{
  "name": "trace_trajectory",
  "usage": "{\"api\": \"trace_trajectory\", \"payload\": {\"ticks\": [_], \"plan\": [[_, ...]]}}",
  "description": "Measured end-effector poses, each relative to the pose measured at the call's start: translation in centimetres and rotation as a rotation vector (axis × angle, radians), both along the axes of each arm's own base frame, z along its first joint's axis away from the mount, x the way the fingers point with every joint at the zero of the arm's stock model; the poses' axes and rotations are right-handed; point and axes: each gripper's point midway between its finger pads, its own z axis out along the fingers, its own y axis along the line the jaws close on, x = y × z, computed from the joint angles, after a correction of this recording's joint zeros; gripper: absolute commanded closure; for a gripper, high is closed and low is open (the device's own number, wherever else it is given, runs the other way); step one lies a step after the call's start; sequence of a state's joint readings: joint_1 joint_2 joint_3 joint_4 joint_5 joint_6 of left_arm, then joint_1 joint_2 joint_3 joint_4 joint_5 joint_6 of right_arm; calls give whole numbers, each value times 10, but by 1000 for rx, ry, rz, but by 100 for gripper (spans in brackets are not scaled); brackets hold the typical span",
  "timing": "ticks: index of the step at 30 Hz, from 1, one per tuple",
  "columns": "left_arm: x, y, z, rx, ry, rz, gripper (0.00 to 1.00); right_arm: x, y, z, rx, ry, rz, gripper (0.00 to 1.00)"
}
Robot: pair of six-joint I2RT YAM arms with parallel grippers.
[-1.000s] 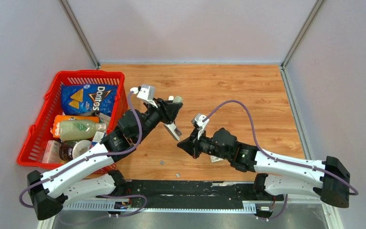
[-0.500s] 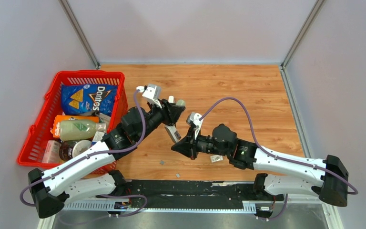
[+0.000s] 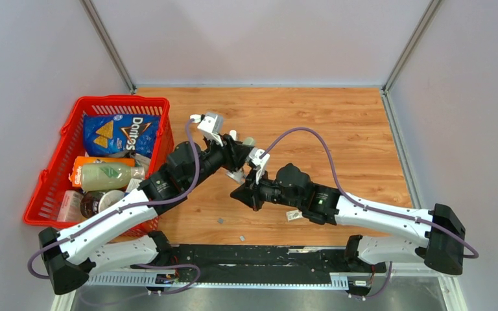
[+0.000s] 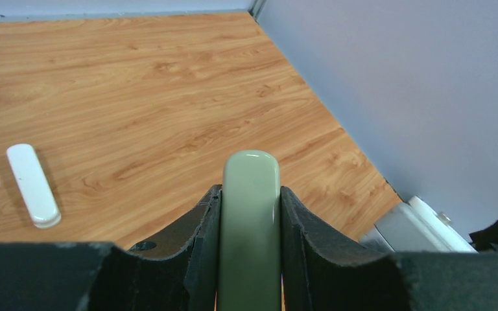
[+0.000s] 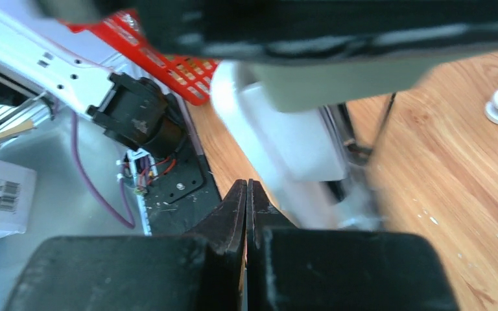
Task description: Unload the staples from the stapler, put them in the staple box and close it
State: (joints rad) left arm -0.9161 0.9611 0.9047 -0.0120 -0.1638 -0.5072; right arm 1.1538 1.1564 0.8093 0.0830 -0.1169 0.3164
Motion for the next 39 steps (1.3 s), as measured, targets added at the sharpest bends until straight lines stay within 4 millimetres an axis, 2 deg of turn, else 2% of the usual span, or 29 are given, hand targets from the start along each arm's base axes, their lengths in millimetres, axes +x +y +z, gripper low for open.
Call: {"api": "trace_trajectory", "payload": {"ticks": [10,14,24,28,32,35,39], "plan": [[-12,-6,-7,10,67,-62,100,39,-19,-10,-79,-51,-200,100],[-16,-6,-13,23,90,-73,100,44,-29,-4,-90,-75,-244,100],[-26,-7,-23,36,115,-125,100,54,-73,16,-77,-98,-398,100],[-32,-11,-33,34,139,-159,100,56,-90,4,-73,-68,-471,100],[-37,-16,-35,8,153,-192,100,56,-99,-13,-84,-30,-508,100],[-40,-20,-33,-22,156,-214,100,55,-99,-22,-84,-2,-518,100],[-45,-24,-27,-64,157,-243,100,58,-92,-22,-58,21,-522,100]]}}
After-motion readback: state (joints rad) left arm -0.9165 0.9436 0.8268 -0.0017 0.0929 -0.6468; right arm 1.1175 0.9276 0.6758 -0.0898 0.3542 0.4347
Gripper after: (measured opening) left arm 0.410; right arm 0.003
